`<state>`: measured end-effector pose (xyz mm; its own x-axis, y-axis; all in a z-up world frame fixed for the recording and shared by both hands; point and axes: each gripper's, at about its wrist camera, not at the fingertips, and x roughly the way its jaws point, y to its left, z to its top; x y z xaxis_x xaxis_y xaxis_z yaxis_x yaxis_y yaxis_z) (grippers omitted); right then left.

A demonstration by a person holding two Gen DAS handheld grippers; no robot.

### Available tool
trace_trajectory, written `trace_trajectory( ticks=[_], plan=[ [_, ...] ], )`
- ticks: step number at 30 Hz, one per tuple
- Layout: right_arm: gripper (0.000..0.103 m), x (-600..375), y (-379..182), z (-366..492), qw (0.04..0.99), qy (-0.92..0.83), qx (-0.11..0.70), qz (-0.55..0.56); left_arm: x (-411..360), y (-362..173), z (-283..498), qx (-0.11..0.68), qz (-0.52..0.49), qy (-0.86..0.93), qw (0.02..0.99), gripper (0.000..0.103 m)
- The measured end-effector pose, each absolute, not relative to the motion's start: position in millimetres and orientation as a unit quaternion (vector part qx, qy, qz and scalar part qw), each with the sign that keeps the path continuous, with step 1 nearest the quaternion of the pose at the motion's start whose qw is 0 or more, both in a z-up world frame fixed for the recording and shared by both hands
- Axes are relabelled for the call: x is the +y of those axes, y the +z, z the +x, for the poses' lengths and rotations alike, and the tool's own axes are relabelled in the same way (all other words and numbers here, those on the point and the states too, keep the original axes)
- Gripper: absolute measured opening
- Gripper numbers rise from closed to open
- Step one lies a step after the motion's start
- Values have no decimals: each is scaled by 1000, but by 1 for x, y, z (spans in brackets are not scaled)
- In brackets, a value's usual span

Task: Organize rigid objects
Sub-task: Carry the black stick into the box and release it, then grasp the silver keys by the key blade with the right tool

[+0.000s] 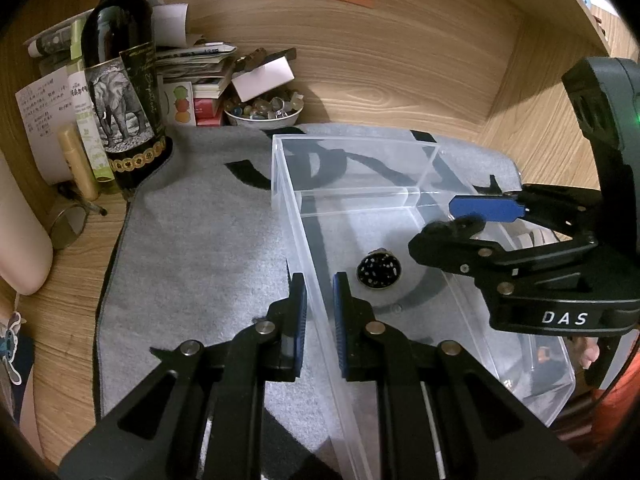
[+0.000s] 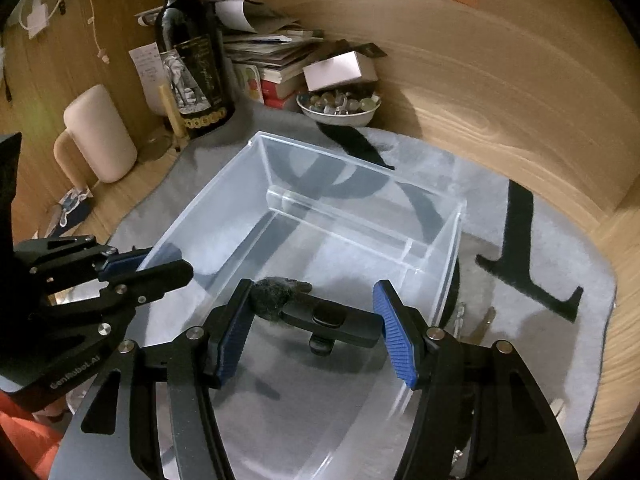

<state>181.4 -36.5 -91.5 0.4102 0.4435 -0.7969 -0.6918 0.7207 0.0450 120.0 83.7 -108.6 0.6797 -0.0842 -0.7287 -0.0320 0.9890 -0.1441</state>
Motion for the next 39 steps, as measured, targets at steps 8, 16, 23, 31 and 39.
trace_trajectory(
  ticks=[8, 16, 23, 31, 39],
  plan=[
    [68, -46, -75, 177, 843, 342, 394, -132, 83, -109, 120, 400, -74, -14, 913, 13],
    [71, -79, -47, 172, 880, 311, 343, -112, 84, -109, 121, 401, -76, -14, 913, 13],
    [73, -122, -40, 188, 906, 241, 334, -97, 84, -109, 121, 401, -75, -15, 913, 13],
    [74, -139, -89, 216, 889, 203, 399, -99, 85, -109, 121, 404, -76, -13, 912, 13],
    [69, -128, -136, 234, 854, 206, 465, -107, 85, -109, 120, 404, -75, -14, 911, 13]
  ],
)
